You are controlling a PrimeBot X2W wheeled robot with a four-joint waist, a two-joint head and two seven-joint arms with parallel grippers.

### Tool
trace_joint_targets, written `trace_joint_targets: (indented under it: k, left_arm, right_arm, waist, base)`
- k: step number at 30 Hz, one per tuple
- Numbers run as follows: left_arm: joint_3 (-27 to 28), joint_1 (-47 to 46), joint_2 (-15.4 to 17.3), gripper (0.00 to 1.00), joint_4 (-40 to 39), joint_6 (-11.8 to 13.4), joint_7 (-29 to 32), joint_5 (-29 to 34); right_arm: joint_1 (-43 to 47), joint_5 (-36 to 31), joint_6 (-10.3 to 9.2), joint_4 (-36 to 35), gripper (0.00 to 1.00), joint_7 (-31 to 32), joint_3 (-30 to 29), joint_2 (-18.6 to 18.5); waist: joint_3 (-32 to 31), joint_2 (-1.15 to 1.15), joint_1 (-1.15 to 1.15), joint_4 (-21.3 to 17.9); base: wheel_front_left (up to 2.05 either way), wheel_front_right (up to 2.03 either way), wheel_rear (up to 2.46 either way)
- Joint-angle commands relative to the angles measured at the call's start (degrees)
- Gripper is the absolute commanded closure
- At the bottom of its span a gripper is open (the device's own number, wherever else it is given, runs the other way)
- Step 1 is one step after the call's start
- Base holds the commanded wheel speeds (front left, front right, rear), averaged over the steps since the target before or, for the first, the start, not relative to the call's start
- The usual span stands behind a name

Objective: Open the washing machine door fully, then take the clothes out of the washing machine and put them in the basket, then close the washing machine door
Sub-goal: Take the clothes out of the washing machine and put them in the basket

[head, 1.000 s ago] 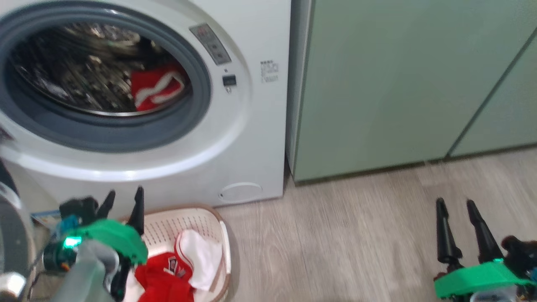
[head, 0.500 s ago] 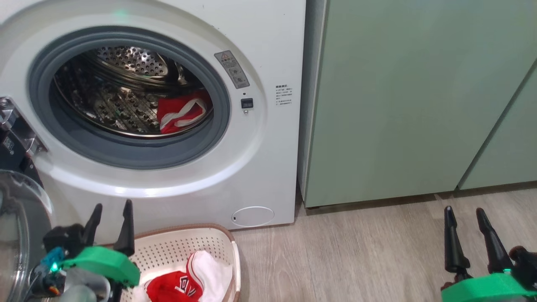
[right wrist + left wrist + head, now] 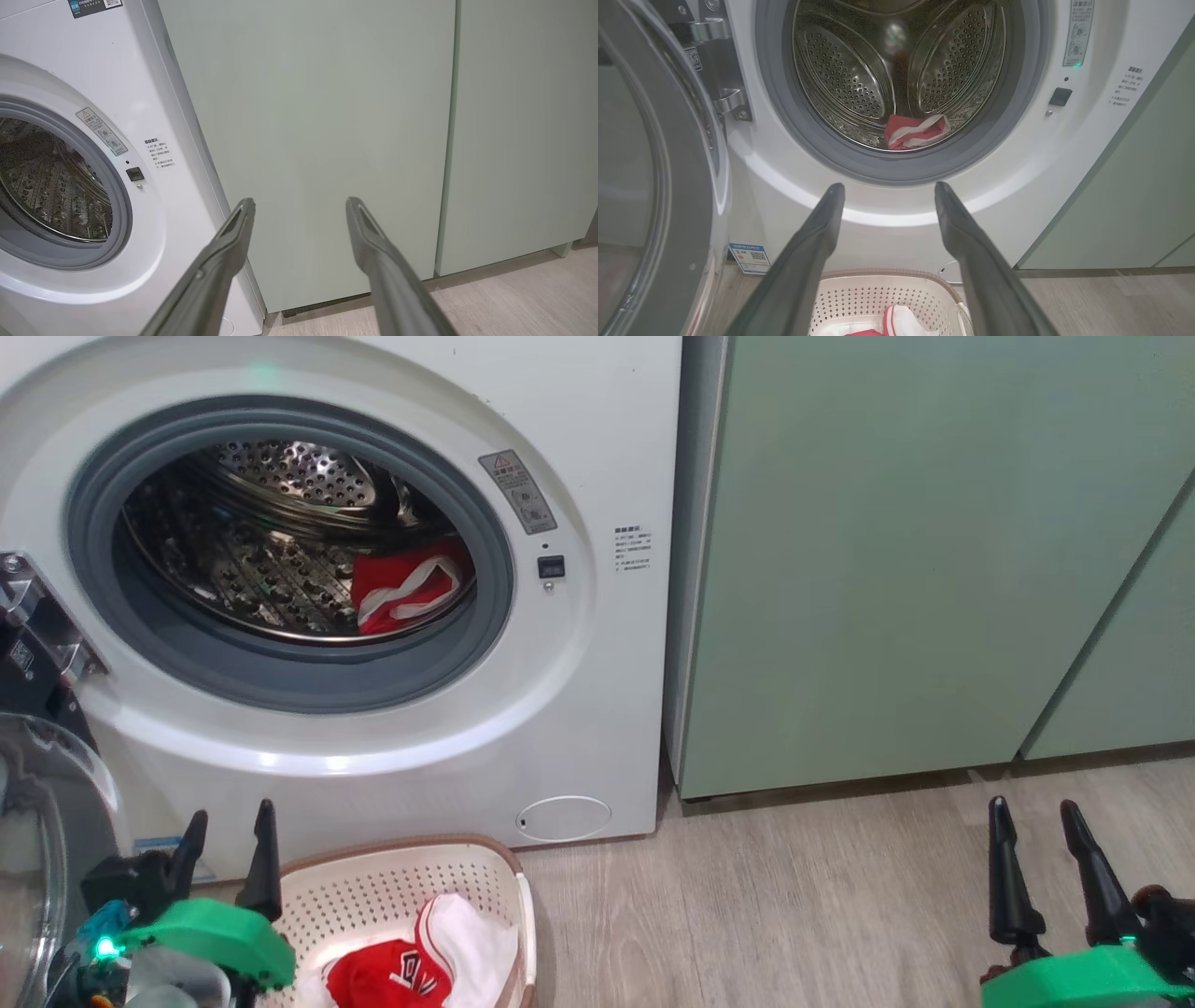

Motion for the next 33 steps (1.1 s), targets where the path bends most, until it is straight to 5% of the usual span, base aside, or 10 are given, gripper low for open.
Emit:
trace_joint_targets:
  k: [1,33]
  left_arm:
    - [2.3,-3.6,1.3,0.0,-1.4,-0.3,-0.6,0.7]
    - [-1.4,-4.3,-0.6,0.0,-0.7,-0.4,-0.6,2.2]
  right_arm:
    - [-0.9,-0.4,-0.03,-1.9,0.0,-0.5,1.2,-0.4]
    - [-2.4,0.4,-0.03,0.0,0.0,-0.5,4.1,-1.9]
  waist:
    - [0.0,0.0,0.0,0.0]
    - [1.0,0.0,0.0,2.2]
  base:
    - [0.0,0.0,0.0]
    - [0.0,0.0,0.0]
